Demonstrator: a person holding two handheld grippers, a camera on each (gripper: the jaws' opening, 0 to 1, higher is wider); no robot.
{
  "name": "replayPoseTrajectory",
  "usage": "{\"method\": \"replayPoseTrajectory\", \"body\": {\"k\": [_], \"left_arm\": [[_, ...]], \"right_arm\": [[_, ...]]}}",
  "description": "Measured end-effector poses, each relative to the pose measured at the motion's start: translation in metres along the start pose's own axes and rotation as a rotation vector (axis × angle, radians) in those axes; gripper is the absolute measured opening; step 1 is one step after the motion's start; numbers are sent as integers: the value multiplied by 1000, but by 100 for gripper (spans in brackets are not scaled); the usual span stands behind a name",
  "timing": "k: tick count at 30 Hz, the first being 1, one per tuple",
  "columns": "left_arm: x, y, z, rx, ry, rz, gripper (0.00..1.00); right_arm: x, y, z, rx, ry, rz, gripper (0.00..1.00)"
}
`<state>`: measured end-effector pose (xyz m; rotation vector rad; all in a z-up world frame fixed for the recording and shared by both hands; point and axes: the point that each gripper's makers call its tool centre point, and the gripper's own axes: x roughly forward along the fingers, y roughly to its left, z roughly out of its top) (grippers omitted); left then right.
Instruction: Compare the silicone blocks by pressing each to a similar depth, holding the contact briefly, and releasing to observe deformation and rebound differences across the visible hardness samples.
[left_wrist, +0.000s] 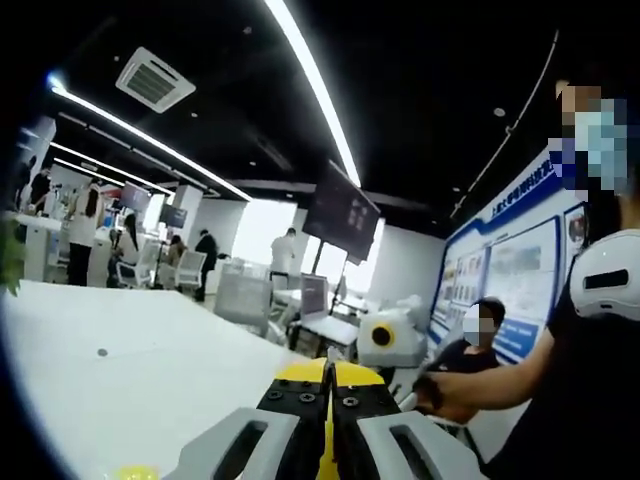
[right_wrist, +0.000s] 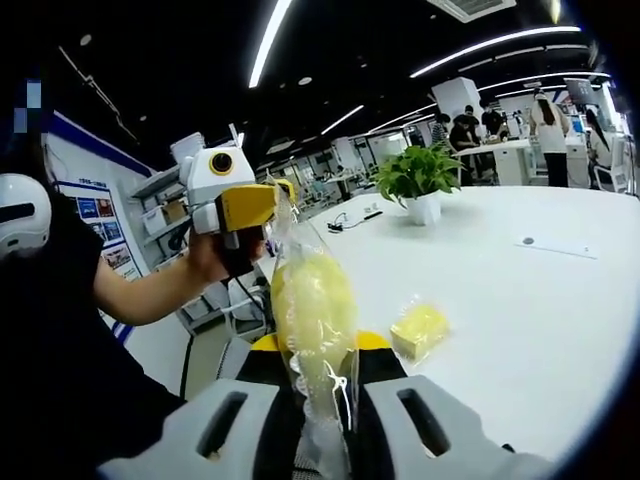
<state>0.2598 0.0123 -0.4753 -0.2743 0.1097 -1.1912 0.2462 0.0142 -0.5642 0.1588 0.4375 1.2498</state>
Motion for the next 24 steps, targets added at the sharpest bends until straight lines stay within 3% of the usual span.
{"method": "replayPoseTrajectory", "body": {"k": [16,22,24], "left_arm": [[6,-2,3,-2,-17,-8,0],[8,-2,1,-9,-15,-11,0],[9,0,-2,-21,-6,-14,0]], "right_arm": [[-5,-6,5,-97,-24,-24,14],[-2,-12,1,-197,-16,-36,18],[-2,-15,-2,-195,-8,-43,20]]}}
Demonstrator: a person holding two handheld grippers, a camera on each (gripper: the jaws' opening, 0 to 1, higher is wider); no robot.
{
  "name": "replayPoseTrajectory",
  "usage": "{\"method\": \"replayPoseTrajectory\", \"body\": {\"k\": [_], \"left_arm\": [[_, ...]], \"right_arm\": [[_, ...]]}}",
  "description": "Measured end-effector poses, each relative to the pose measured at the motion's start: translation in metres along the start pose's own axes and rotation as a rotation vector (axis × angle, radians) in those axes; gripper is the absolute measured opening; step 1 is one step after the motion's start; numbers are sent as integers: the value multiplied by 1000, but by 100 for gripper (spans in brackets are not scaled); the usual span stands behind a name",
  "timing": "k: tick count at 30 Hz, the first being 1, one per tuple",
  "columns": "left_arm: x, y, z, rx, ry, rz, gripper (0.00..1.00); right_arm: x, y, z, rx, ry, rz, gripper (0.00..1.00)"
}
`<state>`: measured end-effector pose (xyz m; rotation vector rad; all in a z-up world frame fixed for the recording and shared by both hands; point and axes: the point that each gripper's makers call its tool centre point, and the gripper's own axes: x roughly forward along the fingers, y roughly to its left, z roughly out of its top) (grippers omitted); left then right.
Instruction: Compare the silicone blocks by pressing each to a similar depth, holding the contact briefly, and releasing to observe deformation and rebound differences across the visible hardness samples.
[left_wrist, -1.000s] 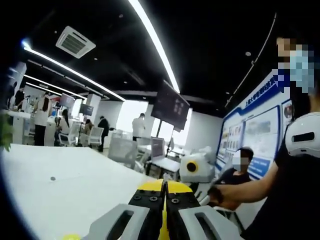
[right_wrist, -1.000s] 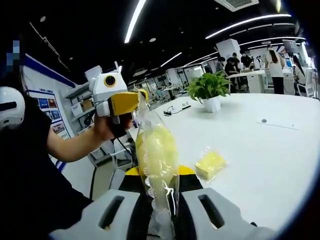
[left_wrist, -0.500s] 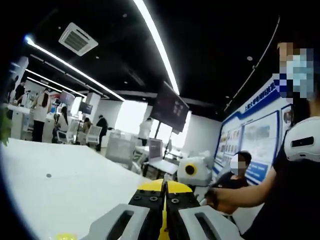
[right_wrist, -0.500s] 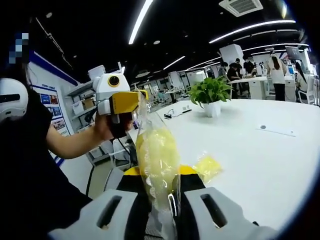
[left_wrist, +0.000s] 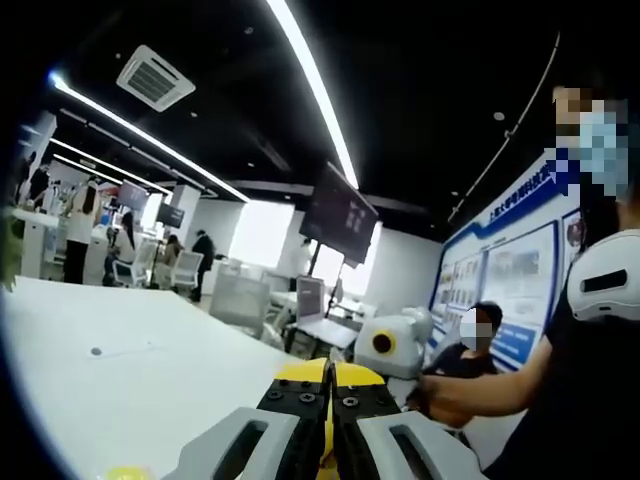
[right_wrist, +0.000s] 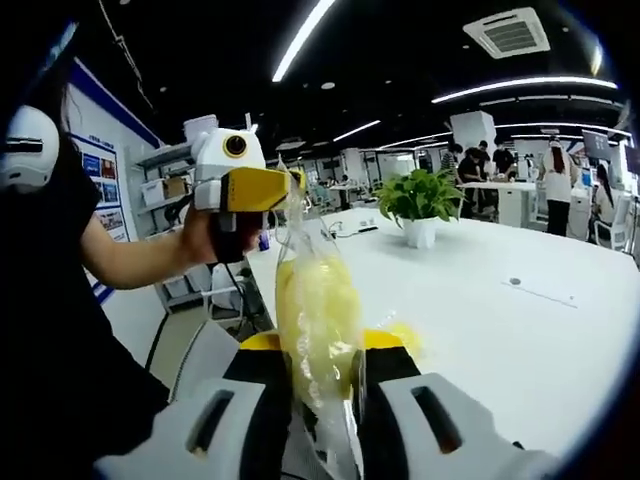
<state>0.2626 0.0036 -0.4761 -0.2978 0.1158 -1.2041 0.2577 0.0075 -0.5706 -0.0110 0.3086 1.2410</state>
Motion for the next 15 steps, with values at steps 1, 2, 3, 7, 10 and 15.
{"method": "replayPoseTrajectory", "body": {"k": [1,2,3,7,10,15], "left_arm": [[0,1,-2,-4,5,0,0],[0,2,-2,-7,8,1,0],[0,3,-3,-10,9,2,0],[1,5,-3,-27,-1,3,0],[2,11,-4,-34,-5,14,0],[4,19,-11,-35,4,25,0]], "right_arm": [[0,-2,-1,0,1,-5,22],[-1,-4,-2,4,-2,-9,24],[-2,-5,-2,8,-9,-14,27],[-7,-10,1,16,-32,-38,34],[-11,-15,-2,-1,-36,-58,39],[-20,-23,-6,3,-61,-105,49]]}}
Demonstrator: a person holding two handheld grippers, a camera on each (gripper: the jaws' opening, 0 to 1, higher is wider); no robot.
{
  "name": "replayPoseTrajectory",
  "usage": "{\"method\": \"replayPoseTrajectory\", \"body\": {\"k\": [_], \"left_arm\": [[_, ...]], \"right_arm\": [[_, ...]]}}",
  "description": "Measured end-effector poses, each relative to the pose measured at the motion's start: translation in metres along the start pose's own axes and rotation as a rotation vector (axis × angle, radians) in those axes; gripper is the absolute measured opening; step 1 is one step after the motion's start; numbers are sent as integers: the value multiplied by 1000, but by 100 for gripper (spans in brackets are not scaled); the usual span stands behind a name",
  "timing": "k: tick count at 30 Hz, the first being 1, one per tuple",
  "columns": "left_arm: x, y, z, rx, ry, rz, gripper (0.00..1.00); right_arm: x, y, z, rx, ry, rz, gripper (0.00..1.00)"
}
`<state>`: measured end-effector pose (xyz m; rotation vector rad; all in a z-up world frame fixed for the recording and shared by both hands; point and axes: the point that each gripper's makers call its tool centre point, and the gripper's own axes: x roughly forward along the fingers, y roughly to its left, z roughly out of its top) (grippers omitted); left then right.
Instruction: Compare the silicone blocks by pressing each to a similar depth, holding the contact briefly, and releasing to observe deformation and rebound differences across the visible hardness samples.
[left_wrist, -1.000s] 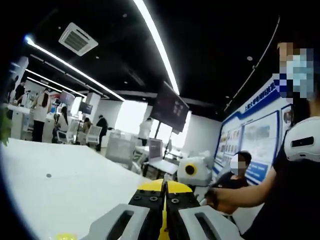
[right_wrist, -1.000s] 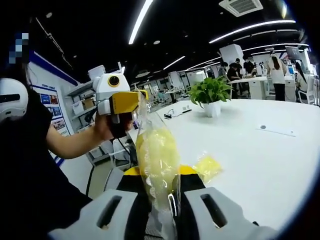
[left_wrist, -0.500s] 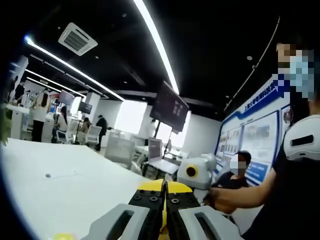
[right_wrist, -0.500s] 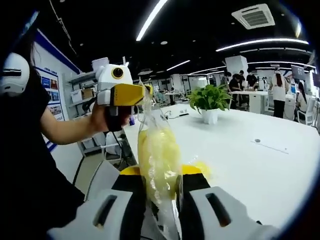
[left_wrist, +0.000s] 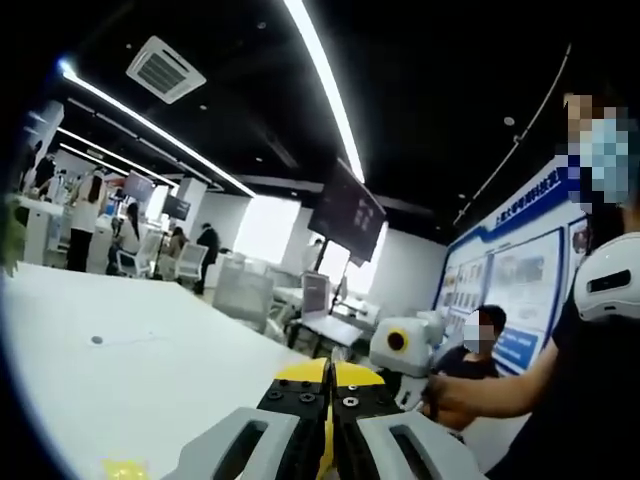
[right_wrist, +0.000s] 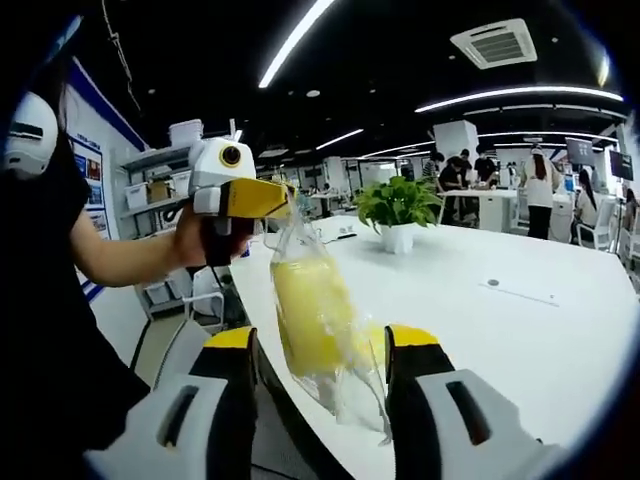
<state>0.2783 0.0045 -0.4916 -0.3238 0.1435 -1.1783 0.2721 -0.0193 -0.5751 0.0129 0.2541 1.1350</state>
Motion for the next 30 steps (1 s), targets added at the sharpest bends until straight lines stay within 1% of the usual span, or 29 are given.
{"method": "replayPoseTrajectory", "body": {"k": [2,5,9,10,13,15,17,19,23,26,27,28,30], "left_arm": [[1,5,-5,-13,1,5,0],[4,12,-12,-39,1,9,0],[8,20,-20,-80,-7,13,0],[9,22,-22,-87,-10,13,0],[13,27,-28,-89,-6,16,0],[19,32,-36,-81,7,28,0],[25,39,-45,-85,21,39,0],[32,48,-54,-96,29,55,0],[45,65,-70,-133,30,74,0],[54,77,-85,-129,43,109,0],[57,81,-93,-154,57,123,0],[59,83,-95,-153,59,127,0],[63,93,-108,-170,72,160,0]], "right_arm": [[-4,-5,-4,-12,-9,-32,52],[-12,-11,-17,16,-3,-69,56],[-27,-14,-22,52,-22,-102,57],[-32,-16,-23,65,-28,-122,57],[-42,-21,-27,79,-36,-156,58],[-47,-22,-33,73,-20,-178,58],[-49,-22,-43,61,18,-197,57],[-49,-21,-50,72,22,-196,58],[-50,-19,-68,97,53,-204,59],[-51,-18,-77,111,69,-208,60],[-51,-18,-80,115,73,-209,60],[-52,-17,-82,123,74,-208,60],[-52,-18,-85,134,77,-210,60]]}}
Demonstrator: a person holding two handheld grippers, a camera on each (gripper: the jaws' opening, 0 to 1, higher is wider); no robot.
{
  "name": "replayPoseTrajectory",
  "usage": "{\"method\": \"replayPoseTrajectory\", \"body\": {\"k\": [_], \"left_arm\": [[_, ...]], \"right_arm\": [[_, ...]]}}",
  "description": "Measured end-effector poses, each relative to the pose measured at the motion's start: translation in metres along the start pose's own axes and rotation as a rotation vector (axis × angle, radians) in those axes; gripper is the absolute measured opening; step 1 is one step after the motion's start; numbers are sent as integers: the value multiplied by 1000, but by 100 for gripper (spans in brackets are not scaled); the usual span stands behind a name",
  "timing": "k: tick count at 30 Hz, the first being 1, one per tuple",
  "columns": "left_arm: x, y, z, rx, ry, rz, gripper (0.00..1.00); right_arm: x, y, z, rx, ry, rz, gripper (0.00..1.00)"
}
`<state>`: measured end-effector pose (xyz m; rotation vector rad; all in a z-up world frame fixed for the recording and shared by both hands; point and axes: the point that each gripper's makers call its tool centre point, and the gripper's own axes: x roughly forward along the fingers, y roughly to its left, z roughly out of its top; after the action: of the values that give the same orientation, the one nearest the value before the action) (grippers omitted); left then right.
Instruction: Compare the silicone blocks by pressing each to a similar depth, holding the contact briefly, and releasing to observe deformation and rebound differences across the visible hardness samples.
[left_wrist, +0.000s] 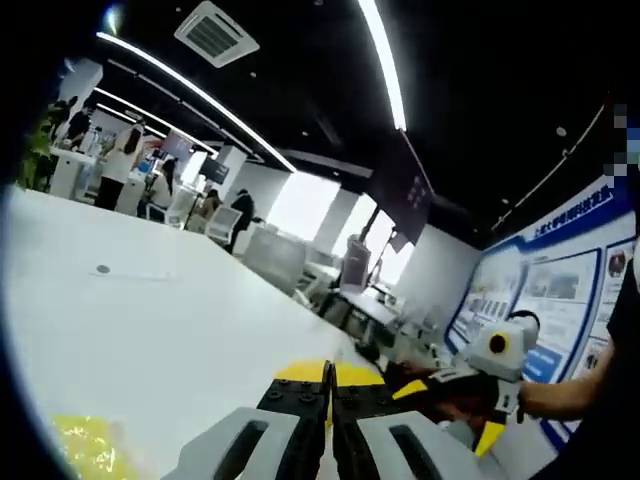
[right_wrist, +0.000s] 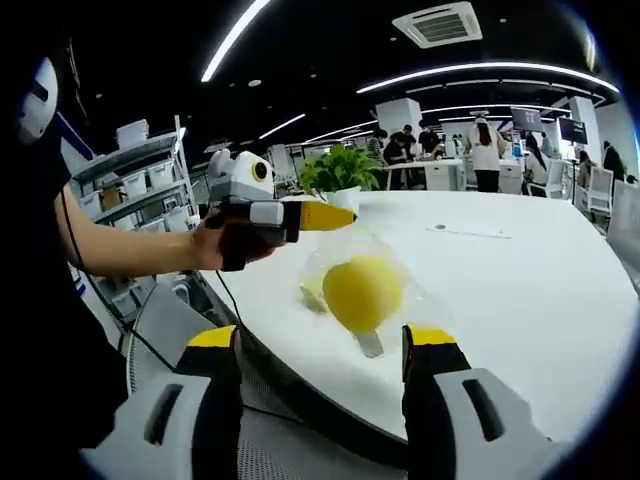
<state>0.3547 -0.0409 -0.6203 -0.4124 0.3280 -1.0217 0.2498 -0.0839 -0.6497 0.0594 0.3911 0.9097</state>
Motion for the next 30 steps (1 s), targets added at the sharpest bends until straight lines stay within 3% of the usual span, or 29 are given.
{"method": "replayPoseTrajectory", "body": {"k": [3,6,11,14,19,24,30], "left_arm": [[5,21,-10,-47,-13,60,0],[3,36,-7,-74,-60,103,0],[-3,63,1,5,-85,203,0],[-9,89,0,70,-67,288,0],[-15,127,-10,18,-40,394,0],[-20,161,-28,50,58,500,0],[-25,177,-42,80,77,550,0]], "right_arm": [[-1,-2,-3,-2,12,-9,59],[-2,-6,-4,-7,12,-18,59],[1,-10,-6,-6,15,-35,62],[3,-11,-9,9,18,-39,63],[1,-14,-16,27,35,-53,64],[-3,-17,-28,29,67,-81,65],[-8,-20,-31,31,55,-121,66]]}}
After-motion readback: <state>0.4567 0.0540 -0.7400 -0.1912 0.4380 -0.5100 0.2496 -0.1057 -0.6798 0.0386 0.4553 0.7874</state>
